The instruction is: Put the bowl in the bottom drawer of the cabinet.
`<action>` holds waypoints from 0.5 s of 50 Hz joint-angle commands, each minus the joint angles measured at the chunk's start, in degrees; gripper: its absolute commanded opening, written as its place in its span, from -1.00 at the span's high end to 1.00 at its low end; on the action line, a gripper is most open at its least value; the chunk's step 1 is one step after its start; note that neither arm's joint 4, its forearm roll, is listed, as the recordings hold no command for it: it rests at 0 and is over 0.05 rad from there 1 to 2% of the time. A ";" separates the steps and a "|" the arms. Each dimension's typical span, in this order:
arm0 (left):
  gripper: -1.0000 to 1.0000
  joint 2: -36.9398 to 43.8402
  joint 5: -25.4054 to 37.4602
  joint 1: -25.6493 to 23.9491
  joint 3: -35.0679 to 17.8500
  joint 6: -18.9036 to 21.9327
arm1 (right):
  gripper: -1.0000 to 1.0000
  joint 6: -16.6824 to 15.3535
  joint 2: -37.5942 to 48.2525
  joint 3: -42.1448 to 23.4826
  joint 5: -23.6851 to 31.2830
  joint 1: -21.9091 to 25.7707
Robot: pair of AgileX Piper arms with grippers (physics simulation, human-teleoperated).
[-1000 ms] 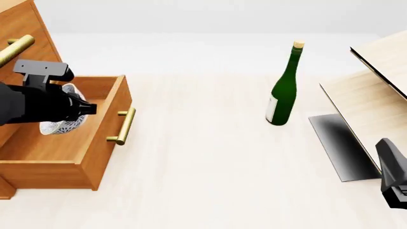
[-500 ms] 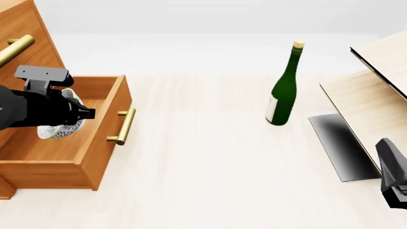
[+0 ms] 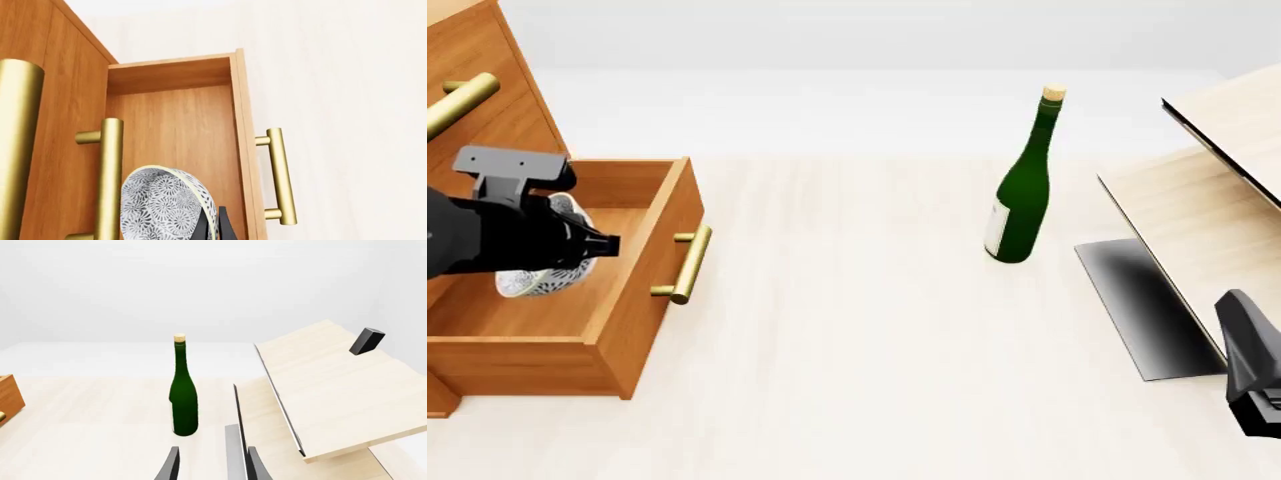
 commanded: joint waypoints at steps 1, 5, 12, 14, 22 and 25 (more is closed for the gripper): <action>1.00 0.47 -0.81 0.54 0.12 0.67 | -1.00 0.00 0.00 0.00 0.00 -0.01; 1.00 1.19 -1.36 0.95 0.30 1.10 | -1.00 0.00 0.00 0.00 0.00 0.00; 1.00 1.79 -2.27 1.28 0.92 1.52 | -1.00 0.01 0.00 0.00 0.00 0.00; 1.00 1.91 -2.48 1.83 1.15 2.33 | -1.00 -0.01 0.01 0.00 0.00 0.01; 1.00 2.06 -2.91 2.10 1.34 2.76 | -1.00 0.00 0.00 0.00 0.00 0.00; 1.00 2.26 -3.22 2.09 1.49 2.60 | -1.00 -0.01 -0.01 0.00 0.00 -0.01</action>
